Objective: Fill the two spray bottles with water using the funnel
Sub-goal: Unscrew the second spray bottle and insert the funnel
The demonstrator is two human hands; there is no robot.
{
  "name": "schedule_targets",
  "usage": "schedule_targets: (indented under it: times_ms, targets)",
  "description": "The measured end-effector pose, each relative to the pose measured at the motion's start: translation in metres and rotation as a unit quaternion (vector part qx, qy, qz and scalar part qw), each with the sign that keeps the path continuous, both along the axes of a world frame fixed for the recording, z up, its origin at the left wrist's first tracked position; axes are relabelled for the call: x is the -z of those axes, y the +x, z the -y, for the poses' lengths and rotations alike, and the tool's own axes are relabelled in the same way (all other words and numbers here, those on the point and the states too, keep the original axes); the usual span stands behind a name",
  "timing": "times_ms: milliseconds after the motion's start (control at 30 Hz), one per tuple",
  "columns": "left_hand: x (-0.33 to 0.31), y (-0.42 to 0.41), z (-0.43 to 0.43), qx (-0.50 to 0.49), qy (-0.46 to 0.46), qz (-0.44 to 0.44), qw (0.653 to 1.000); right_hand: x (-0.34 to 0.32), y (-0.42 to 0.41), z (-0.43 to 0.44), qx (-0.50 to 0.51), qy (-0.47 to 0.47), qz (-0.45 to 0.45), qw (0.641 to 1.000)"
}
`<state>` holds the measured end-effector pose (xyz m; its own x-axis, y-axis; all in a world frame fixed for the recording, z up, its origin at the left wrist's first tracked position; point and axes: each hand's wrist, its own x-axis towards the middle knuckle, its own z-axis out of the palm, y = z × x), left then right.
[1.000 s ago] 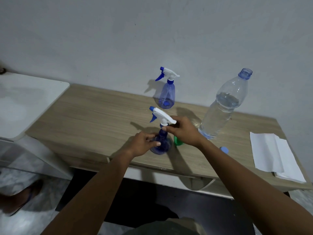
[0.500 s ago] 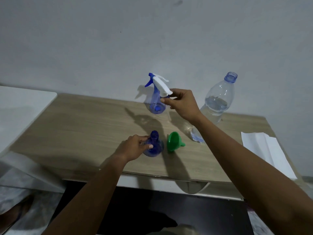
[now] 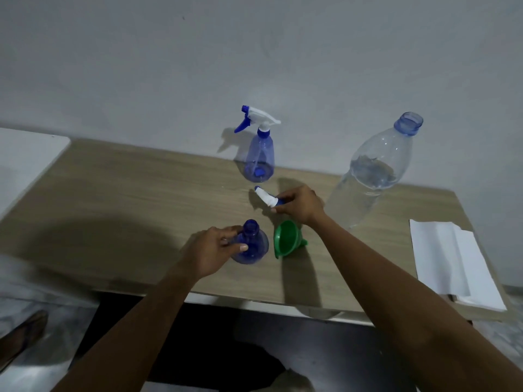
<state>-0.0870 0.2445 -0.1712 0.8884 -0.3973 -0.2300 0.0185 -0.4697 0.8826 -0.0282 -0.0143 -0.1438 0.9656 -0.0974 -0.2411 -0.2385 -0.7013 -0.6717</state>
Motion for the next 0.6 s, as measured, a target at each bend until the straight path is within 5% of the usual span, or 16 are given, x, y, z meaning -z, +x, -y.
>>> schedule_targets:
  times_ms: [367,600]
  targets:
    - [-0.004,-0.002,0.001,0.003,-0.012,-0.013,1.0,0.013,0.01,0.002,-0.036,-0.022,-0.063,0.997]
    - [-0.007,-0.005,0.002,0.004,-0.003,-0.007,1.0,0.011,-0.009,0.006,0.02,0.043,-0.014,0.999]
